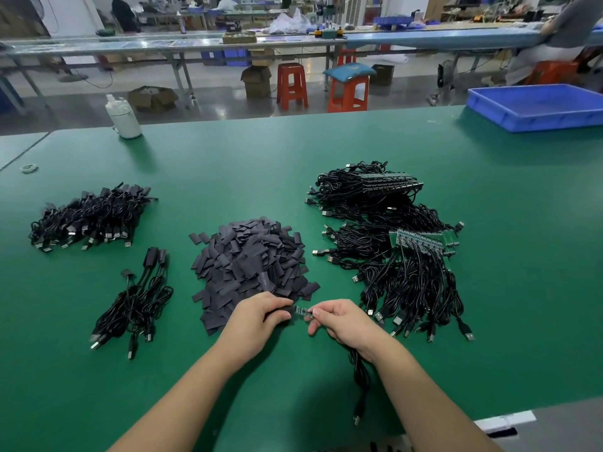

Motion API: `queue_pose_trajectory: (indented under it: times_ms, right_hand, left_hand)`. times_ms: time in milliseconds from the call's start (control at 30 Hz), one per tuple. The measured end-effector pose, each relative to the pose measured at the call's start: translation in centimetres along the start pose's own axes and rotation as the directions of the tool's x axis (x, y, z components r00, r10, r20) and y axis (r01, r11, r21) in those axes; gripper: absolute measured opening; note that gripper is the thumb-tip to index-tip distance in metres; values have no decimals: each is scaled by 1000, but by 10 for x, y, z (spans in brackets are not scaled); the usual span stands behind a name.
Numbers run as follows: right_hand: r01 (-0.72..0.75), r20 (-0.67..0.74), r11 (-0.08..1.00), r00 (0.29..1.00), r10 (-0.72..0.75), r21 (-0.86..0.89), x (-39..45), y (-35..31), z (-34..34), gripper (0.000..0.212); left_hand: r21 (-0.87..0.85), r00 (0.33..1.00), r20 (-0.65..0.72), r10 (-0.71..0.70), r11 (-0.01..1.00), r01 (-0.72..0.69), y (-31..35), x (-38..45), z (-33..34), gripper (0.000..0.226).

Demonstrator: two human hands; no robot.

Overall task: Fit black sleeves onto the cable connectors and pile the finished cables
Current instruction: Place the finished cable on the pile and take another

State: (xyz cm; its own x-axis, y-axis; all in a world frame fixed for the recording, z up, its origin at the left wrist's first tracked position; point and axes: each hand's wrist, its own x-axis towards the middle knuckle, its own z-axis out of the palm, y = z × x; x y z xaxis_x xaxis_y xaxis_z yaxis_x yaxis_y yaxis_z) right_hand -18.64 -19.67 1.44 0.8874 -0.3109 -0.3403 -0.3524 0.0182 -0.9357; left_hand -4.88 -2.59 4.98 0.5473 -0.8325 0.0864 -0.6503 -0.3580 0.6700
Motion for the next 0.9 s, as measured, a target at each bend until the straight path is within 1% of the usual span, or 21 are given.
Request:
queue_pose_trajectory:
  times_ms: [233, 400, 533, 733, 900]
  right_hand:
    - [-5, -3, 1000, 1000, 5, -21, -2, -3, 0, 25]
    - [-2, -10, 997, 1000, 1, -82, -4, -7, 1, 25]
    - [-19, -15, 990, 1000, 17, -138, -5, -10, 2, 25]
    - [-31, -2, 993, 1000, 30, -113, -8, -13, 1, 24]
    - [-41, 10, 995, 999, 42, -90, -8, -15, 0, 23]
  left_hand:
    - [-42, 1000, -7, -13, 999, 12, -3, -1, 1, 26]
    - [37, 1000, 11, 25, 999, -25, -4, 0, 1, 30]
    - [43, 999, 12, 38, 998, -39, -3, 1, 1, 31]
    - [97, 987, 129, 96, 989, -109, -5, 3, -3, 29]
    - [150, 985, 135, 106, 981, -126, -4, 5, -1, 33]
